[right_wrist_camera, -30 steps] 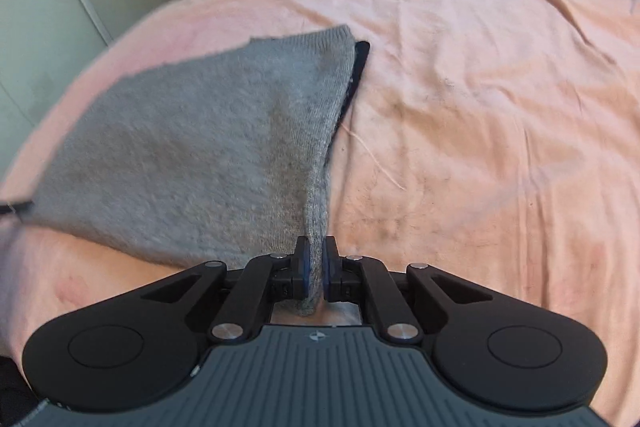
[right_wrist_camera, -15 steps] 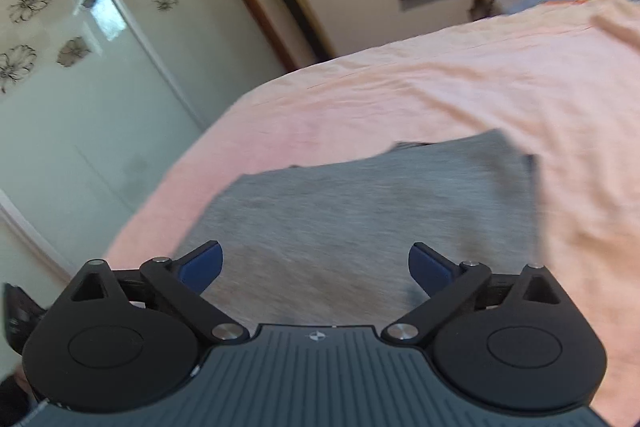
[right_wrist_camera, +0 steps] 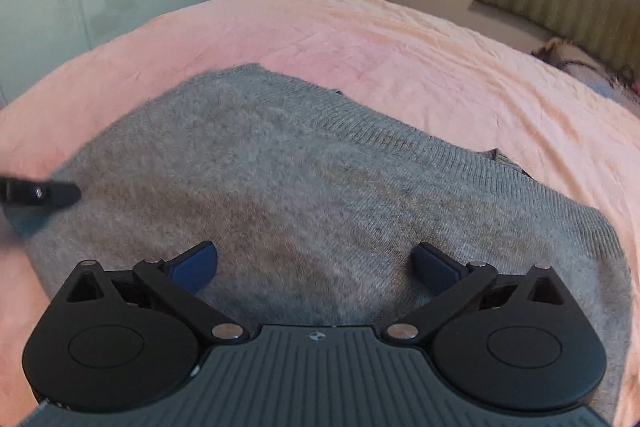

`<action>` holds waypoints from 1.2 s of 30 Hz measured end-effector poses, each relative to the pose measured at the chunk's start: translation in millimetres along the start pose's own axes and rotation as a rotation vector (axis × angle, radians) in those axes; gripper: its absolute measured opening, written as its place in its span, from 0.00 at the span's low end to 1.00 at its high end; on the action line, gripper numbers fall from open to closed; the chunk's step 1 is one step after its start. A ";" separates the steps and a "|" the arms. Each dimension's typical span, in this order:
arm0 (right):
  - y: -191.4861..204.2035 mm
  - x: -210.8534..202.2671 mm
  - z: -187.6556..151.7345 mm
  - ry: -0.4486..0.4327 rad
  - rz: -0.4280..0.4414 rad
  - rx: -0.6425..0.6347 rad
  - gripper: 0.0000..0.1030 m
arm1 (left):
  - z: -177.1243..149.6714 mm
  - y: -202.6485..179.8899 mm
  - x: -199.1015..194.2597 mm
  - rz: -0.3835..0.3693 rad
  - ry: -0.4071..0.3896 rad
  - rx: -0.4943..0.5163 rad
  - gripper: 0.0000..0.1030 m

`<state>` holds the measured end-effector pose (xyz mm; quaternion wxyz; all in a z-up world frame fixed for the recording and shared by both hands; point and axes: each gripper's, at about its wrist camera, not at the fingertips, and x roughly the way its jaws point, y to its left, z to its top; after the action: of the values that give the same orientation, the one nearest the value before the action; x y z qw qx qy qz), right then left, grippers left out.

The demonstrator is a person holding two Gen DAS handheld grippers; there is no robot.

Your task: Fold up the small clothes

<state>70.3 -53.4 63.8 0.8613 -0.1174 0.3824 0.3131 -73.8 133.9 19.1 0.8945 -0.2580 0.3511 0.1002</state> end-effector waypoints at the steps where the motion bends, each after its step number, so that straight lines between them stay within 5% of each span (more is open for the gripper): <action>1: 0.7 -5.7 8.2 -0.024 0.032 0.018 1.00 | 0.2 0.0 0.0 -0.005 0.001 -0.001 0.09; 4: 12.8 -7.3 39.0 -0.056 0.159 0.061 1.00 | 2.4 5.4 -1.3 -0.030 0.015 -0.028 0.10; 8: 37.8 16.9 75.1 0.006 0.359 0.106 1.00 | 0.6 22.9 -7.6 -0.097 0.064 -0.128 0.17; 11: 58.7 42.0 90.9 0.065 0.369 0.081 1.00 | -5.8 39.1 -12.4 -0.178 0.086 -0.267 0.36; 13: 66.5 56.6 96.9 0.102 0.362 0.078 1.00 | -9.1 41.8 -14.4 -0.239 0.094 -0.308 0.63; 14: 71.1 61.0 97.8 0.117 0.359 0.080 1.00 | -10.2 40.6 -15.0 -0.263 0.095 -0.306 0.67; 17: 79.5 71.2 99.7 0.142 0.357 0.072 1.00 | -8.3 34.5 -10.9 -0.227 0.075 -0.270 0.54; 18: 80.5 73.8 99.5 0.148 0.358 0.070 1.00 | -6.0 35.4 -7.7 -0.193 0.077 -0.271 0.25; 19: 82.2 76.1 99.8 0.153 0.359 0.067 1.00 | -3.7 38.3 -2.2 -0.162 0.093 -0.285 0.07; 22: 85.2 80.0 101.2 0.166 0.352 0.054 1.00 | 1.2 34.6 0.3 -0.125 0.090 -0.258 0.07; 28: 96.4 105.1 107.1 0.294 0.329 -0.030 1.00 | -19.9 -45.0 -34.3 -0.111 -0.098 0.243 0.06; 32: 103.2 109.5 109.6 0.332 0.307 -0.109 1.00 | -32.5 -72.0 -33.6 -0.122 -0.095 0.379 0.06; 34: 105.3 107.7 107.7 0.329 0.289 -0.163 0.93 | -33.5 -76.8 -33.1 -0.120 -0.092 0.400 0.06; 36: 101.3 102.7 104.5 0.306 0.269 -0.226 0.69 | -33.2 -80.3 -34.2 -0.121 -0.094 0.420 0.06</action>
<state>120.2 117.6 63.5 0.7252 -0.2071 0.4833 0.4446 -89.0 48.3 53.2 0.9483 -0.0817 0.3062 -0.0171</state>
